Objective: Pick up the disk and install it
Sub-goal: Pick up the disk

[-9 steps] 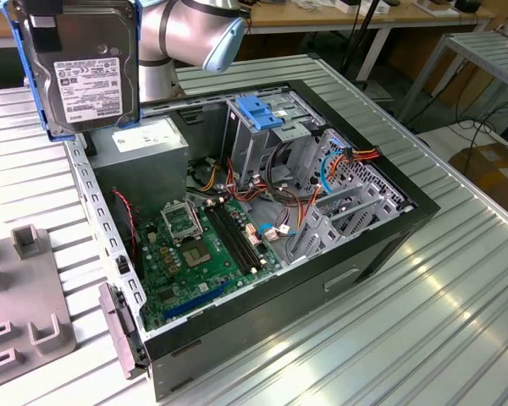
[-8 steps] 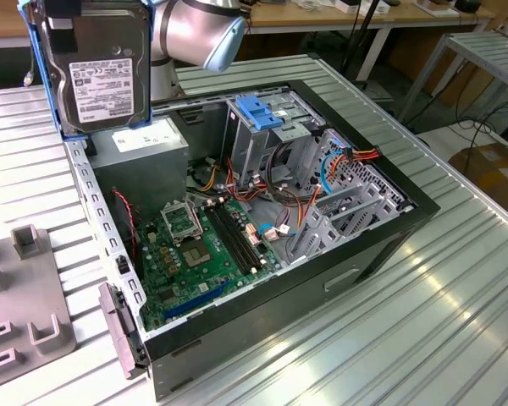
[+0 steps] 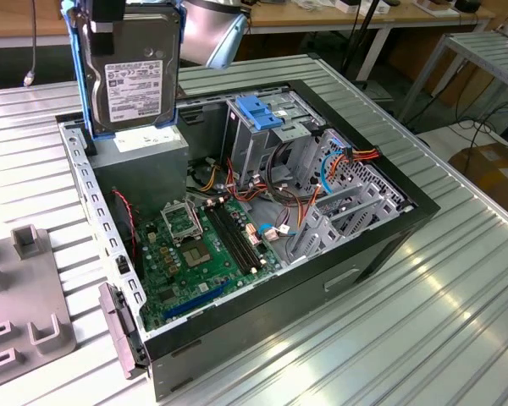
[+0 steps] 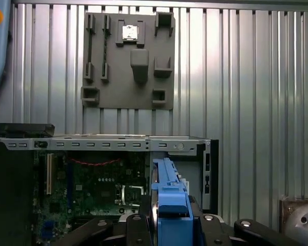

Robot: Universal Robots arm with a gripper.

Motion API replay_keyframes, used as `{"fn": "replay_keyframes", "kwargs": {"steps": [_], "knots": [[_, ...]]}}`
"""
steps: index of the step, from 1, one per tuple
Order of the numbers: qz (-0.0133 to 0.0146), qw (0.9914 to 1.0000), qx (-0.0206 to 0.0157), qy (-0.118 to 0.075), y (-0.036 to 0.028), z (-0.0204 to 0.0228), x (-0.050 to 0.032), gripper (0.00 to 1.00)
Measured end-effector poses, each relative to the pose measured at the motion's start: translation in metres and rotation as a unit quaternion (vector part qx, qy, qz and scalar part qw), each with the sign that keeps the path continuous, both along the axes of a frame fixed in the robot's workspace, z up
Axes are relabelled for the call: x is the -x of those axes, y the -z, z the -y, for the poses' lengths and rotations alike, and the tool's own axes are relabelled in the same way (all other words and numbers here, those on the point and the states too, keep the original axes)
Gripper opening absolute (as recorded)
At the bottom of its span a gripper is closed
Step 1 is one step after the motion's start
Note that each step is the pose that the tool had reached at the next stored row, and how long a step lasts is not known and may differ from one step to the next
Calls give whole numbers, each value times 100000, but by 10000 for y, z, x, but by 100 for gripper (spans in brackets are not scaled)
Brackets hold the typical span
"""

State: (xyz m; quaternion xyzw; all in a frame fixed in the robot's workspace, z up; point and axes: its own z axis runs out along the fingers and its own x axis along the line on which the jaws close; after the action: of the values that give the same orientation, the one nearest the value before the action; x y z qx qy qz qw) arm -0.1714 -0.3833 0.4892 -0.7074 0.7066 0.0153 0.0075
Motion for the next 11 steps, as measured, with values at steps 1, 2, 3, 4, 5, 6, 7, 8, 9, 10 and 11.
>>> {"fn": "replay_keyframes", "kwargs": {"steps": [1, 2, 3, 4, 5, 6, 7, 8, 9, 10, 11], "knots": [[5, 100000, -4, 8, 3, 1, -35, 37], [4, 100000, -3, 34, 6, 2, -57, 37], [5, 100000, -6, 61, 8, 2, -74, 37], [4, 100000, -5, 85, 11, 4, -94, 37], [7, 100000, -6, 96, 13, 8, -107, 37], [3, 100000, -2, 103, 16, 16, -123, 37], [1, 100000, 0, 104, 19, 22, -134, 37], [1, 100000, 0, 107, 24, 36, -153, 37], [1, 100000, -2, 109, 30, 50, -170, 37], [10, 100000, -10, 110, 35, 63, -185, 37], [9, 100000, -9, 113, 38, 73, -195, 37]]}}
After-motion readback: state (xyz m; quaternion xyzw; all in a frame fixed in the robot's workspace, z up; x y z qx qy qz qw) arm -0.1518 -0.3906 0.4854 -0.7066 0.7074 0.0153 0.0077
